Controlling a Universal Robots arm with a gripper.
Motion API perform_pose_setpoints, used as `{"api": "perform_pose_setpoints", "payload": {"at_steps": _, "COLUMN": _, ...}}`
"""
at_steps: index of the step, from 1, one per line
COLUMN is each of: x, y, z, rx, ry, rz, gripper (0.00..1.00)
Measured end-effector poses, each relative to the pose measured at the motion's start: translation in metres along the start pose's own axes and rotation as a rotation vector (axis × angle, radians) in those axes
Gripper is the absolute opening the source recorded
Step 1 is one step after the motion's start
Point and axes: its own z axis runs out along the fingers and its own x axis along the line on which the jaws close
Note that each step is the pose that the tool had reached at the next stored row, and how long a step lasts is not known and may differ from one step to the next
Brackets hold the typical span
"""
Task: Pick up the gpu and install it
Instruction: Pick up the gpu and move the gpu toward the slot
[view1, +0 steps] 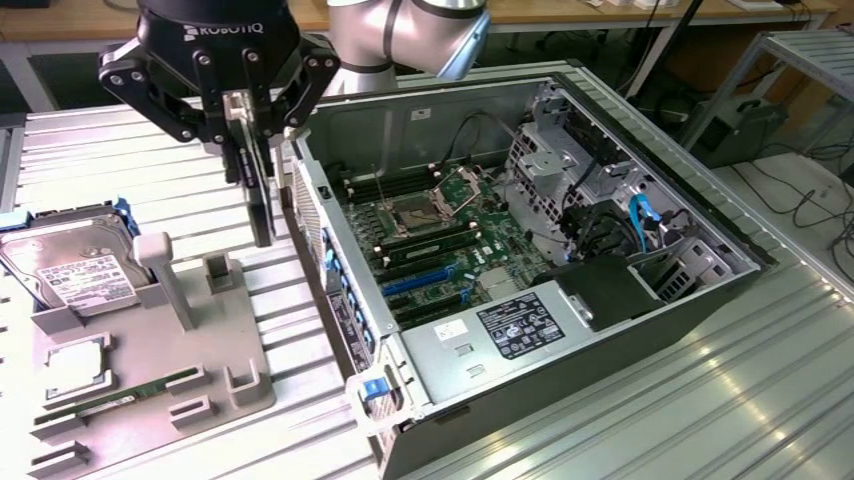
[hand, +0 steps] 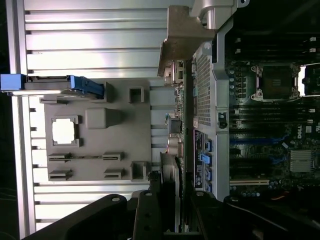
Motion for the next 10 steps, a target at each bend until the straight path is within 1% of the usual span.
{"api": "perform_pose_setpoints", "payload": {"at_steps": 3, "x": -0.0043, "y": 0.0001, "z": 0.0001, "rx": 0.0000, "ry": 0.0002, "rz": -0.009, "gripper": 0.27}}
{"api": "perform_pose_setpoints", "payload": {"at_steps": 7, "x": -0.0088, "y": 0.0001, "z": 0.0003, "rx": -0.0003, "ry": 0.0008, "rz": -0.041, "gripper": 0.27}}
{"api": "perform_pose_setpoints", "payload": {"at_steps": 10, "x": -0.0119, "y": 0.0002, "z": 0.0004, "rx": -0.0004, "ry": 0.0009, "rz": -0.045, "gripper": 0.27}}
